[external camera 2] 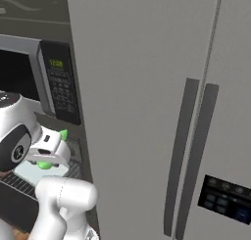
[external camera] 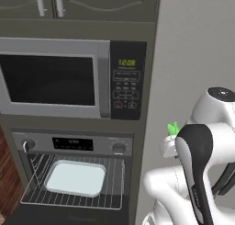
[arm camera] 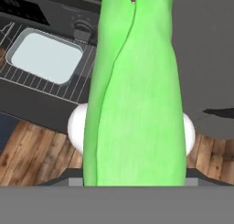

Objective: Place the corn on the rack of the oven.

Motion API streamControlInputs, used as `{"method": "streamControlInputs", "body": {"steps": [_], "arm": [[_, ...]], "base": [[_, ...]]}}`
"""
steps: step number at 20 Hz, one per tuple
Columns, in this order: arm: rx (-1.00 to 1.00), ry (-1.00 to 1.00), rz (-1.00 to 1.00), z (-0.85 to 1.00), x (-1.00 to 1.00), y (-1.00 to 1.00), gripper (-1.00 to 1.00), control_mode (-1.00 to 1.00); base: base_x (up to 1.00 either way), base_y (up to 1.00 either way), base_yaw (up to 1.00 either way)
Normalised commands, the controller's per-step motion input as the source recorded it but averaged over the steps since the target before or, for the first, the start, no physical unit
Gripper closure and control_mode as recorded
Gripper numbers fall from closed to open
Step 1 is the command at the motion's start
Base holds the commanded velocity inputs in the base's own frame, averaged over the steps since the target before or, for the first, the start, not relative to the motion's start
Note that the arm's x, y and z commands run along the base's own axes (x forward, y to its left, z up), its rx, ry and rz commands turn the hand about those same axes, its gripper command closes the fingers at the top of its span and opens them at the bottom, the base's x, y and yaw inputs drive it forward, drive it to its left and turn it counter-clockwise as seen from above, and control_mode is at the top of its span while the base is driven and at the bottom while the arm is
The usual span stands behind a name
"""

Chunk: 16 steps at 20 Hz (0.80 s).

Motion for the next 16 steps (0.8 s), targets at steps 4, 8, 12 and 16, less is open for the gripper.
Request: {"method": "streamControlInputs", "body": {"steps": [4, 8, 12, 16], "arm": [[0.00, 0.00, 0.00, 0.00, 0.00, 0.00, 1.00, 1.00], [0.00, 0.00, 0.00, 0.00, 0.00, 0.00, 1.00, 1.00], [0.00, 0.00, 0.00, 0.00, 0.00, 0.00, 1.00, 1.00], [0.00, 0.00, 0.00, 0.00, 0.00, 0.00, 1.00, 1.00]], "base": [[0.54, 0.00, 0.06], [0.53, 0.00, 0.02], [0.42, 0.00, 0.00], [0.16, 0.00, 0.00]]}}
